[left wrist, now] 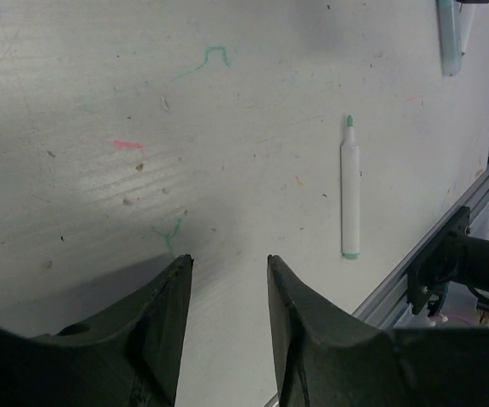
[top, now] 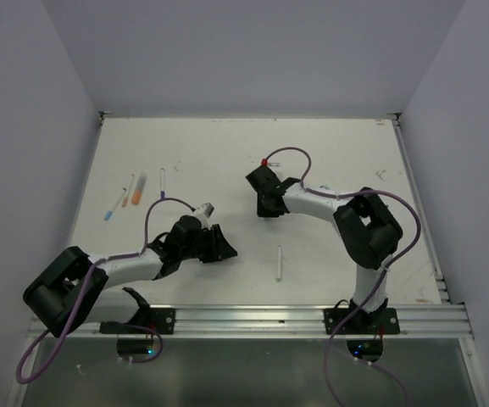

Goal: Open the pen caps

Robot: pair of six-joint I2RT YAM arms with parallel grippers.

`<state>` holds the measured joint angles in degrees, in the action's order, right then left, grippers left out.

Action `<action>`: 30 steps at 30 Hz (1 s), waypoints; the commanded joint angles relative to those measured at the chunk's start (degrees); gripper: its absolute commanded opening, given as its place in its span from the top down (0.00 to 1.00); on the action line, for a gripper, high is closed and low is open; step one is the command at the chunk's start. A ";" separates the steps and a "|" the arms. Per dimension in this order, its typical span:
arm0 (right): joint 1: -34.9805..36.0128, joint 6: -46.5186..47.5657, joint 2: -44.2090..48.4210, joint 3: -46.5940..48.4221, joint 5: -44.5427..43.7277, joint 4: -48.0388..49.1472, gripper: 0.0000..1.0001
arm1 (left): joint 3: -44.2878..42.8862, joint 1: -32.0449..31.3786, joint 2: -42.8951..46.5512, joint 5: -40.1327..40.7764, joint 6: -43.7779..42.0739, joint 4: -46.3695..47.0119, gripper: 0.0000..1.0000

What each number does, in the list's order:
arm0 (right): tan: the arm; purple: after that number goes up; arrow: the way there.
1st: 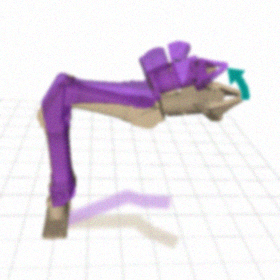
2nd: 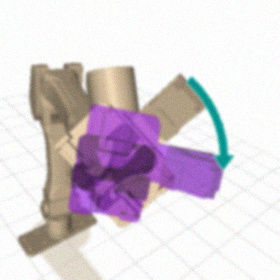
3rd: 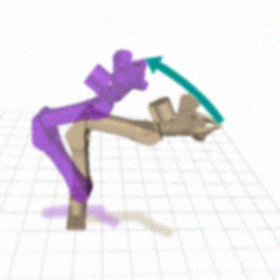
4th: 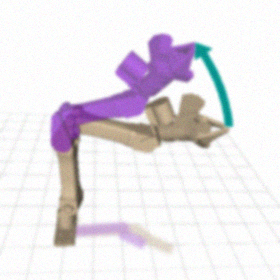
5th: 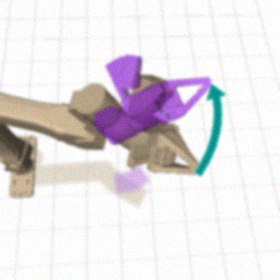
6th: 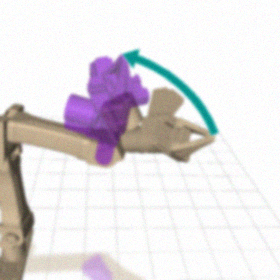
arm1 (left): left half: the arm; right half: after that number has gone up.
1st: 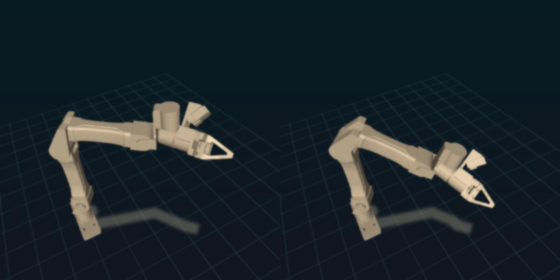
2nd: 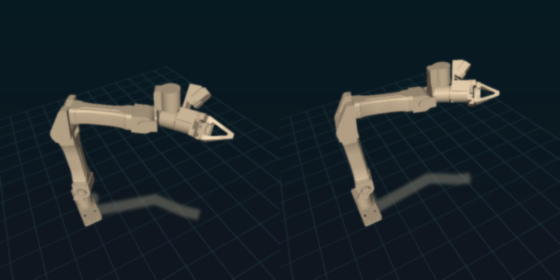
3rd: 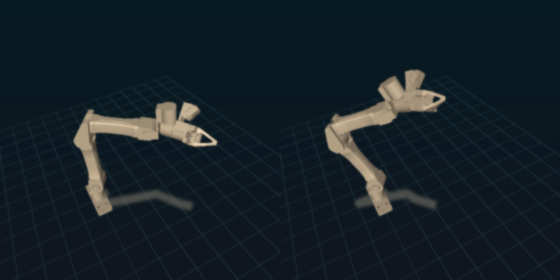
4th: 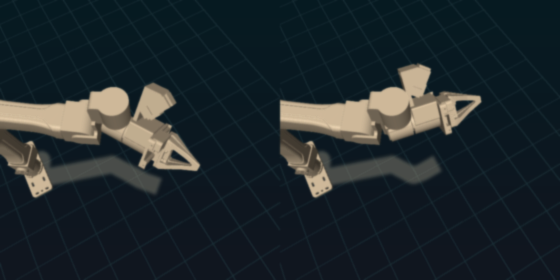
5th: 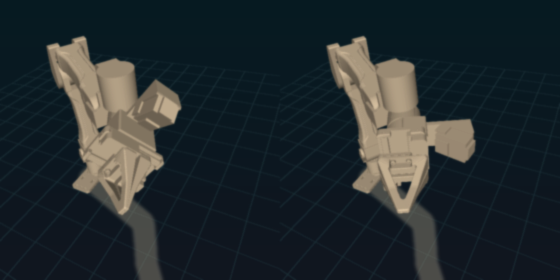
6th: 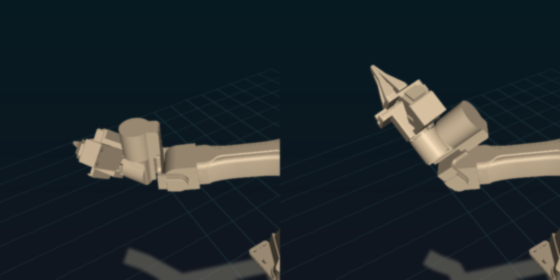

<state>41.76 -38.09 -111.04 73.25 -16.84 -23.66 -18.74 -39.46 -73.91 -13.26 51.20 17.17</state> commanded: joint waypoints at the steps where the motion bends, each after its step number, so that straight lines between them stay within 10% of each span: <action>1: -4.66 2.31 7.41 -4.94 -4.69 -2.27 0.94 | -2.70 -0.61 1.40 -0.28 -3.21 -0.20 0.55; 22: -13.28 8.72 11.91 -17.53 -5.13 2.04 0.89 | -0.68 -2.90 1.48 -2.48 -4.09 4.01 0.47; 30: -14.51 11.01 10.67 -18.32 -3.29 3.71 0.55 | 0.81 -2.90 1.93 -2.91 -3.56 5.33 0.43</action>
<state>27.62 -28.49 -99.35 56.64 -20.97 -19.64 -19.31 -42.09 -73.08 -16.45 48.66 20.08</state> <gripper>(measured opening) 0.412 0.562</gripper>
